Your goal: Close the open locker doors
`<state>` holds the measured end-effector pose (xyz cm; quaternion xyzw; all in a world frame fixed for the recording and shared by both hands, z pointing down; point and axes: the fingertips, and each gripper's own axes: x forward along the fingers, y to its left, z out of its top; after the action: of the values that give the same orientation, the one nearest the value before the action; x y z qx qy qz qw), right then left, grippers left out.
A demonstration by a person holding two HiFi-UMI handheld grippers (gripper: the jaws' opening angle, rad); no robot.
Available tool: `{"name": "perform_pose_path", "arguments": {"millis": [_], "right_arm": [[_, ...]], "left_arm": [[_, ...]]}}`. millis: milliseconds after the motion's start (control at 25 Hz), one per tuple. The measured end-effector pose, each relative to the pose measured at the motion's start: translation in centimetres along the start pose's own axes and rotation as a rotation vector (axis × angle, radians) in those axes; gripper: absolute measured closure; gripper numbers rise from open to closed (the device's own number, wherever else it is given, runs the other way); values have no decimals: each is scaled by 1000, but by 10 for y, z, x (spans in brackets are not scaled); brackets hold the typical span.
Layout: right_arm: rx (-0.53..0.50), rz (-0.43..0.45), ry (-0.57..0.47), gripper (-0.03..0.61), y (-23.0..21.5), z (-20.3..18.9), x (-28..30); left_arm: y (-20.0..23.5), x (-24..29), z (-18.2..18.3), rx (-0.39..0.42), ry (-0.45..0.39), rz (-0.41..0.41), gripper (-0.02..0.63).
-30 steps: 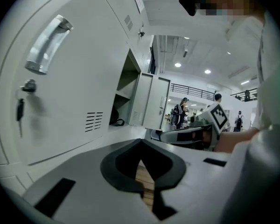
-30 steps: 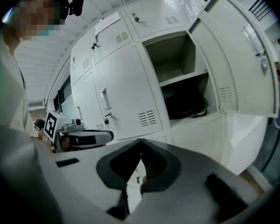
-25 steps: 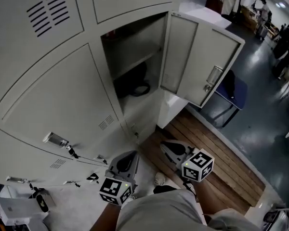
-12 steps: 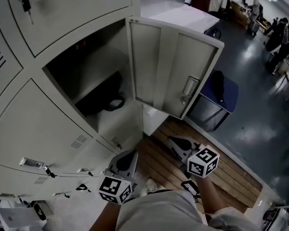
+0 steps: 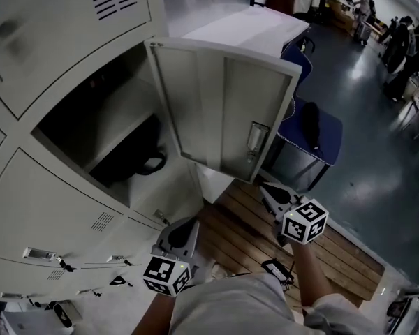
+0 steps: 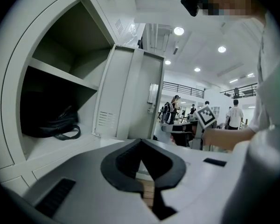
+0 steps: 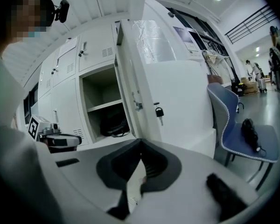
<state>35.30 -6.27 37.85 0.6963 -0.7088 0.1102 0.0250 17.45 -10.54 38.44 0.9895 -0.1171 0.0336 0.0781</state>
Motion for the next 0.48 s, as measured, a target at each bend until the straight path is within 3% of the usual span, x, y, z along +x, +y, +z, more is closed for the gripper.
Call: {"name": "perform_pose_path", "arguments": {"millis": [480], "right_arm": [[5, -49, -22, 551, -48, 17, 21]], "left_arm": [[14, 7, 2, 4, 11, 33, 598]]}}
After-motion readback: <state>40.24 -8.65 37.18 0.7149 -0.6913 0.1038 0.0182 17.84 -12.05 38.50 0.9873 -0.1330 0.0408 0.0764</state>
